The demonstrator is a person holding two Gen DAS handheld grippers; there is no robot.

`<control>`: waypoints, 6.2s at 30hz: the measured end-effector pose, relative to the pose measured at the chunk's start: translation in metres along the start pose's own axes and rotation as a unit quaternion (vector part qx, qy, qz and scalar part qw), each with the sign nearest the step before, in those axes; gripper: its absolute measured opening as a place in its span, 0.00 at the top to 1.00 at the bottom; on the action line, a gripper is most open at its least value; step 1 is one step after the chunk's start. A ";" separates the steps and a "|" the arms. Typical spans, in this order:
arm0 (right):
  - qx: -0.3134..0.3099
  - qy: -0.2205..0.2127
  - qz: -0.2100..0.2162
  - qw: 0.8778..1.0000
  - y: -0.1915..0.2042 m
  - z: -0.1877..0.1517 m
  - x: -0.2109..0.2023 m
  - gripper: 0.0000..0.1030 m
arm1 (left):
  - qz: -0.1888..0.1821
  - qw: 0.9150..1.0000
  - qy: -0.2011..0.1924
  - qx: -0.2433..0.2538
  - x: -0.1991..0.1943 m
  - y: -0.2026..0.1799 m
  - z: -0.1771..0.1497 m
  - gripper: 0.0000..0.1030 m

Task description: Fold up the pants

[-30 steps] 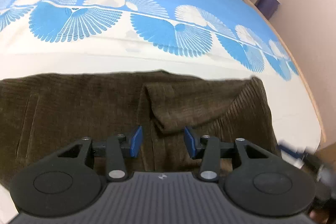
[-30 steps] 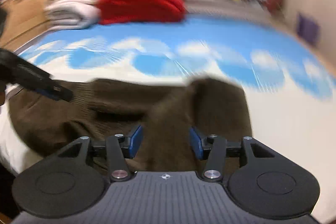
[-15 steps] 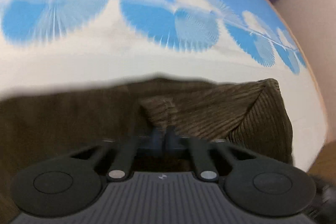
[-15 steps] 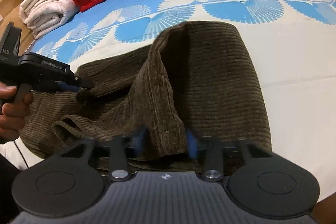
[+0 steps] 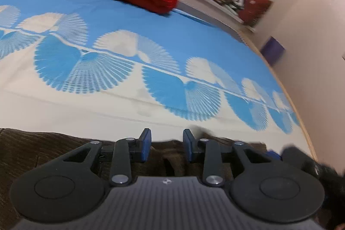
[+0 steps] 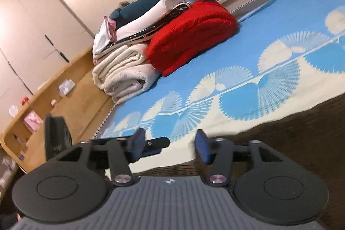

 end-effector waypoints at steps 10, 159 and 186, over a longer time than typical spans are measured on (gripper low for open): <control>-0.036 0.005 -0.226 0.974 -0.065 -0.030 -0.065 0.44 | 0.018 0.996 0.088 0.013 0.051 -0.010 -0.043 0.34; -0.036 0.170 -0.114 0.978 0.035 -0.129 0.060 0.27 | 0.137 0.984 0.109 -0.040 -0.063 0.253 -0.012 0.14; -0.029 0.176 -0.097 0.979 0.047 -0.076 0.094 0.70 | 0.089 0.991 0.104 -0.011 -0.034 0.168 0.011 0.62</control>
Point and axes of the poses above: each gripper's, at about its wrist camera, not at the fingertips, and x roughly the way its jaws point, y to its left, z to its top, the point moved 7 cm from there along x, roughly the way its jaws point, and after that the axes turned 4 degrees about -x, right-handed, at the moved point
